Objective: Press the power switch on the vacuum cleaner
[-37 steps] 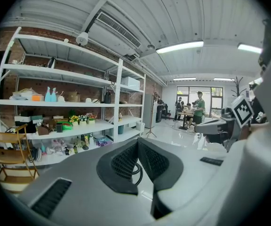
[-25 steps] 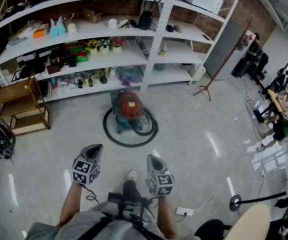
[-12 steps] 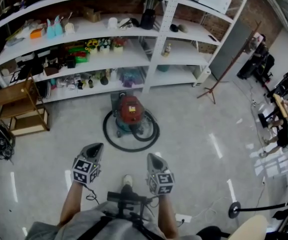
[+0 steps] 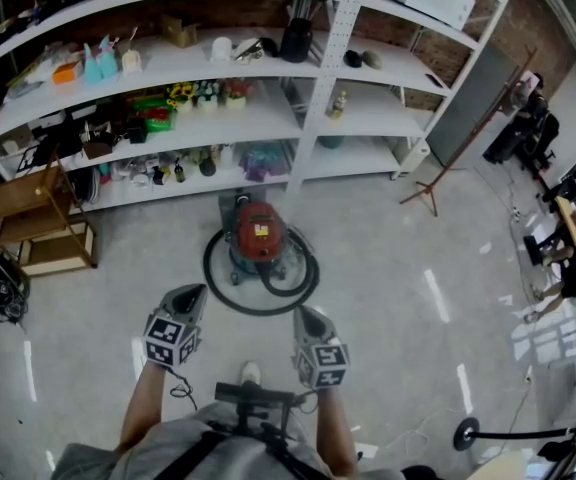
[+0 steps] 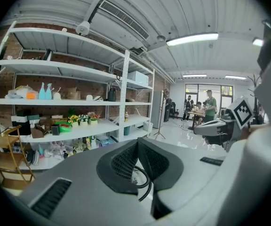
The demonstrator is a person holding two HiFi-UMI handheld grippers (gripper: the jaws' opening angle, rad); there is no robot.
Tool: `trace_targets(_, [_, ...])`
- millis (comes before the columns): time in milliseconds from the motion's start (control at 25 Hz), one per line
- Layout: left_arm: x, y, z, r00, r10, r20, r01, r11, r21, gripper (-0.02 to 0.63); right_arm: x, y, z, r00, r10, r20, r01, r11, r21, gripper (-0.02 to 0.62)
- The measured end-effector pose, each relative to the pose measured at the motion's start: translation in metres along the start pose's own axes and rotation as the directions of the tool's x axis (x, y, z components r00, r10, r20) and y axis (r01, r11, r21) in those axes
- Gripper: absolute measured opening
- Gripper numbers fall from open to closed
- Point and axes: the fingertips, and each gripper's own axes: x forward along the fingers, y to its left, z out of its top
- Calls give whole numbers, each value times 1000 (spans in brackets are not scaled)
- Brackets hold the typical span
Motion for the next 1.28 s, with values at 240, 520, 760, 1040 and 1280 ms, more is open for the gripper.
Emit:
trace_targets(240, [34,1,11,1000,14,0,-14,1000,-2,8,22,-29,12,1000,14,1,-14,1000,2,12])
trace_targets(520, [60,4,15,999,44,-9,-44,999,-8,8,45,-52,19,999,46,-1,-46,999,-9,12])
trace_targets(760, [73,5,18,998,53,-24,-53,999,-6,8,59,-64,18,998,57,-10,-57,998,-4,12])
trace_targets(1040, [87,14,26,998,59,-25,-59,998,2,8,76,-69,24,998,67,-11,-67,998,5,12])
trace_targets(1280, [104,33,25,998,50,-33,-50,999,-2,8,97,-75,26,999,50,-21,-50,999,11,12])
